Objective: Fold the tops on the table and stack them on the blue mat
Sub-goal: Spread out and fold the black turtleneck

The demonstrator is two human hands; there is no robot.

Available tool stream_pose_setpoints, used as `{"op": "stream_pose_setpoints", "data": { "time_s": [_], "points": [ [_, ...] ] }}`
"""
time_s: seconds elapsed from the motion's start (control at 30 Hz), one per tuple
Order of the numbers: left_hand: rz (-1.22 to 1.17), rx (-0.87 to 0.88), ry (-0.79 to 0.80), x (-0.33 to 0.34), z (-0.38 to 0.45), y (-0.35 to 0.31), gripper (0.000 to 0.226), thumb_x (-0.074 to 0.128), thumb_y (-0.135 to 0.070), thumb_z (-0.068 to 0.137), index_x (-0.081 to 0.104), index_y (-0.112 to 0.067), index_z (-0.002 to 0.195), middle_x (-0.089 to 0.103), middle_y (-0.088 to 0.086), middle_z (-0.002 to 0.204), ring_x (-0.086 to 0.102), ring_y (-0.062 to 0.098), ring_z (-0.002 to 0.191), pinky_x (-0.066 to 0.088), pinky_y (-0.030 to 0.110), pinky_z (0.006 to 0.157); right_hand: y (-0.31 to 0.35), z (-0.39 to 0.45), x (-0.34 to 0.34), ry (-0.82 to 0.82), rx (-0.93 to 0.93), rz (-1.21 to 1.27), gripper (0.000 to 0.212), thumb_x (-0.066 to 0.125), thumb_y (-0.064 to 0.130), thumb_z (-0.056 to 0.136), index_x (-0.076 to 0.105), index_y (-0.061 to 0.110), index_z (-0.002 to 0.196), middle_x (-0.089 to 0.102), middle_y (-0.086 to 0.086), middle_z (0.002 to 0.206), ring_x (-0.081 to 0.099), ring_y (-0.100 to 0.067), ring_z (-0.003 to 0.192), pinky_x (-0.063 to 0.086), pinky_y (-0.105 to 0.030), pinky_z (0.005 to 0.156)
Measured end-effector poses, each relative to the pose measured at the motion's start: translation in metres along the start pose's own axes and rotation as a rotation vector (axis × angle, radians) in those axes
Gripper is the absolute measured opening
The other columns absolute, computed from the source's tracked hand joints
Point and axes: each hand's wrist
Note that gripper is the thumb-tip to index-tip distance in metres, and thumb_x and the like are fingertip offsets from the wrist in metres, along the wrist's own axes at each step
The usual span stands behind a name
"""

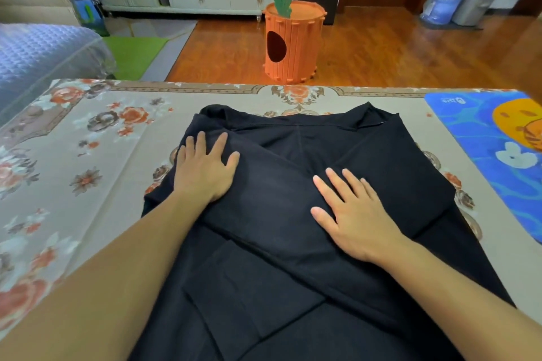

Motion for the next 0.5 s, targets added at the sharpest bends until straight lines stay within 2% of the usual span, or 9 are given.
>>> {"op": "stream_pose_setpoints", "data": {
  "time_s": [0.07,0.1,0.13,0.17,0.2,0.27,0.37,0.43,0.5],
  "points": [
    [0.004,-0.052,-0.011,0.0,-0.004,-0.001,0.071,0.009,-0.072,0.096,0.002,-0.043,0.16,-0.001,0.009,0.17,-0.004,0.032,0.156,-0.003,0.056,0.124,0.001,0.006,-0.013,-0.024,0.023,0.015,0.079,0.004,0.08,0.088,0.024,0.043,0.155,0.019,0.008,0.165,0.015,-0.022,0.15,0.016,-0.041,0.123],
    [0.0,-0.077,-0.014,0.001,-0.006,0.0,0.071,0.008,-0.073,0.095,0.002,-0.043,0.16,-0.001,0.009,0.17,-0.004,0.031,0.156,-0.003,0.057,0.124,0.001,0.015,-0.023,-0.05,0.03,0.016,0.075,0.011,0.078,0.089,0.04,0.042,0.147,0.035,0.007,0.156,0.031,-0.023,0.141,0.027,-0.04,0.117],
    [-0.004,-0.088,-0.017,0.002,-0.006,0.0,0.071,0.008,-0.073,0.095,0.003,-0.043,0.16,-0.001,0.009,0.17,-0.005,0.03,0.156,-0.002,0.058,0.124,0.004,0.028,-0.034,-0.09,0.025,0.028,0.068,0.018,0.074,0.091,0.052,0.038,0.138,0.046,0.005,0.146,0.041,-0.024,0.13,0.035,-0.04,0.11],
    [-0.01,-0.086,-0.017,0.003,-0.005,0.001,0.072,0.008,-0.073,0.095,0.003,-0.043,0.16,0.0,0.008,0.17,-0.005,0.03,0.157,-0.001,0.058,0.124,0.007,0.044,-0.044,-0.141,0.004,0.064,0.062,0.024,0.069,0.094,0.057,0.035,0.134,0.049,0.003,0.141,0.044,-0.025,0.124,0.037,-0.041,0.107],
    [-0.021,-0.079,-0.015,0.002,-0.004,0.001,0.072,0.008,-0.073,0.095,0.003,-0.043,0.16,0.0,0.008,0.171,-0.005,0.029,0.157,0.0,0.057,0.124,0.01,0.064,-0.052,-0.2,-0.039,0.101,0.058,0.028,0.064,0.097,0.055,0.031,0.137,0.048,0.001,0.144,0.043,-0.026,0.128,0.035,-0.041,0.11],
    [-0.033,-0.073,-0.016,0.001,0.0,0.002,0.072,0.008,-0.073,0.095,0.004,-0.043,0.16,0.0,0.007,0.171,-0.004,0.028,0.157,0.001,0.057,0.125,0.017,0.111,-0.062,-0.278,-0.13,0.095,0.059,0.031,0.058,0.101,0.04,0.028,0.151,0.035,-0.003,0.158,0.028,-0.027,0.144,0.022,-0.045,0.12],
    [-0.064,-0.06,-0.059,0.001,0.0,0.006,0.069,0.011,-0.069,0.097,0.011,-0.041,0.16,0.006,0.005,0.17,0.0,0.025,0.157,0.003,0.054,0.125,0.008,0.176,-0.058,-0.175,-0.082,0.044,0.063,0.024,0.058,0.103,0.021,0.029,0.158,0.014,-0.003,0.167,0.006,-0.028,0.154,0.007,-0.052,0.124],
    [-0.114,-0.051,-0.126,0.003,-0.003,0.006,0.064,0.016,-0.063,0.1,0.024,-0.038,0.158,0.016,0.004,0.169,0.008,0.024,0.156,0.007,0.052,0.126,-0.01,0.197,-0.045,-0.08,-0.01,0.026,0.064,0.016,0.06,0.101,0.017,0.031,0.158,0.013,-0.001,0.168,0.006,-0.029,0.154,0.006,-0.052,0.124],
    [-0.162,-0.058,-0.182,0.003,-0.004,0.005,0.059,0.021,-0.057,0.103,0.033,-0.034,0.156,0.022,0.006,0.167,0.015,0.025,0.154,0.011,0.05,0.126,-0.022,0.2,-0.032,-0.064,0.014,0.029,0.065,0.01,0.062,0.099,0.016,0.034,0.158,0.015,0.001,0.167,0.009,-0.028,0.153,0.008,-0.051,0.124]
  ]
}}
Point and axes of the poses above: each hand's wrist, its own z-axis towards the middle knuckle, its own x-axis out of the palm, y = z × x
